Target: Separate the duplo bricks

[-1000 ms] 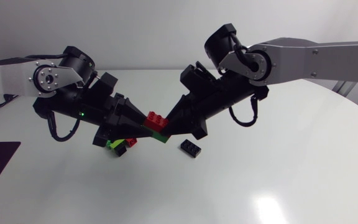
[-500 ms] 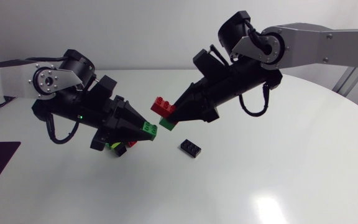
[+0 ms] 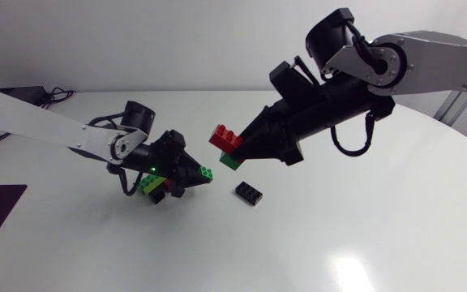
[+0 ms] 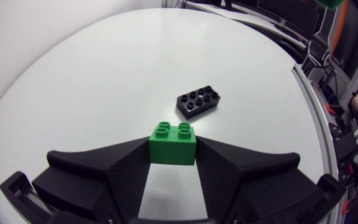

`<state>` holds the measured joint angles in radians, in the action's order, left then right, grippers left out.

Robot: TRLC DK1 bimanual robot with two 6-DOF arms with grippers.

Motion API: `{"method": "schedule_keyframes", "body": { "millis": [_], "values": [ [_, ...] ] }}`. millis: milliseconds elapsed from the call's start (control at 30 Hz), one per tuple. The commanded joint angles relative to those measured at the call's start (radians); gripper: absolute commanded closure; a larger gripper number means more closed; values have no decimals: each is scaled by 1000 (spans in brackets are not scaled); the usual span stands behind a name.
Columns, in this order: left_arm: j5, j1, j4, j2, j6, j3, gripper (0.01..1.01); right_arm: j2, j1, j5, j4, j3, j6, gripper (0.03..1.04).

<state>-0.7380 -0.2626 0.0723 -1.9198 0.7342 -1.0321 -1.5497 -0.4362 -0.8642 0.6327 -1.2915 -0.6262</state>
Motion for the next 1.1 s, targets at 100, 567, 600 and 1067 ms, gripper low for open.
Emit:
{"method": "schedule_keyframes", "body": {
  "millis": [100,567,600,1067],
  "values": [
    [83,-36,-100,-104,-91,-23,589,27,8,2,-14,44,-18,957],
    [195,-79,-224,-185,-133,6,544,33,2,13,-42,87,-15,957],
    [196,-79,-224,-183,-133,10,480,36,2,13,-42,87,-15,957],
    [195,-73,-131,151,-150,96,108,68,2,42,-31,98,-36,957]
  ]
}}
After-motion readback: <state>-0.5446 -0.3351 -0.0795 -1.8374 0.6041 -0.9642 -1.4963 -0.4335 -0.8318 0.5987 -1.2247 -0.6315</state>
